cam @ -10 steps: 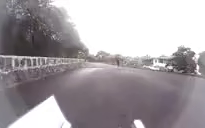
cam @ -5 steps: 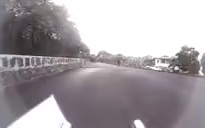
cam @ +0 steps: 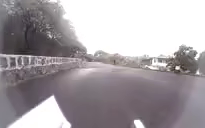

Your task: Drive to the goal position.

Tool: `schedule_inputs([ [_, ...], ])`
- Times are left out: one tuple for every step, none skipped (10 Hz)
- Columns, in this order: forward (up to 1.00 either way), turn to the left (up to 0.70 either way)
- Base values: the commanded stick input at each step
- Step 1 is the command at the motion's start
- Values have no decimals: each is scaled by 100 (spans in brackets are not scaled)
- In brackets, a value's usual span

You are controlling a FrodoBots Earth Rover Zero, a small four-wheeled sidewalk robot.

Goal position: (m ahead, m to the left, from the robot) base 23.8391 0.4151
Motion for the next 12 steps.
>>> schedule_inputs([
  [100,0],
  [100,0],
  [100,0],
  [100,0],
  [100,0],
  [100,0],
  [100,0],
  [100,0],
  [100,0],
  [100,0],
  [100,0],
  [100,0],
])
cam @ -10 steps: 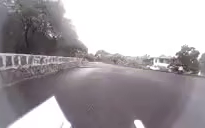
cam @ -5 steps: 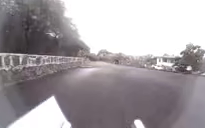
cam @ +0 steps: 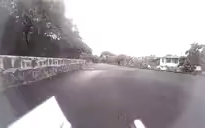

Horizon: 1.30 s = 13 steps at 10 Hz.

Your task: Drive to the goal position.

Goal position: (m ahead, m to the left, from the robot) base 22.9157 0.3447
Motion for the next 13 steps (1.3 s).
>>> schedule_inputs([
  [100,0],
  [100,0],
  [100,0],
  [100,0],
  [100,0],
  [100,0],
  [100,0],
  [100,0],
  [100,0],
  [100,0],
  [100,0],
  [100,0],
  [100,0],
])
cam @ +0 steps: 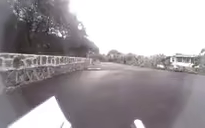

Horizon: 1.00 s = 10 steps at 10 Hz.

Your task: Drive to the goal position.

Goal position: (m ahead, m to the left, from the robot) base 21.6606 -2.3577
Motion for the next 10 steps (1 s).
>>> schedule_inputs([
  [100,0],
  [100,0],
  [100,0],
  [100,0],
  [100,0],
  [100,0],
  [100,0],
  [100,0],
  [100,0],
  [100,-37],
])
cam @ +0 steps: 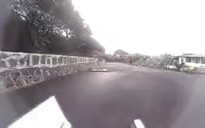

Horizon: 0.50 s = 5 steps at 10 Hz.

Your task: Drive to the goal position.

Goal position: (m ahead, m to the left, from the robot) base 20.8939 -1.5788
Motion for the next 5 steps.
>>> schedule_inputs([
  [100,-40],
  [100,-40],
  [100,-40],
  [100,-40],
  [100,-28],
])
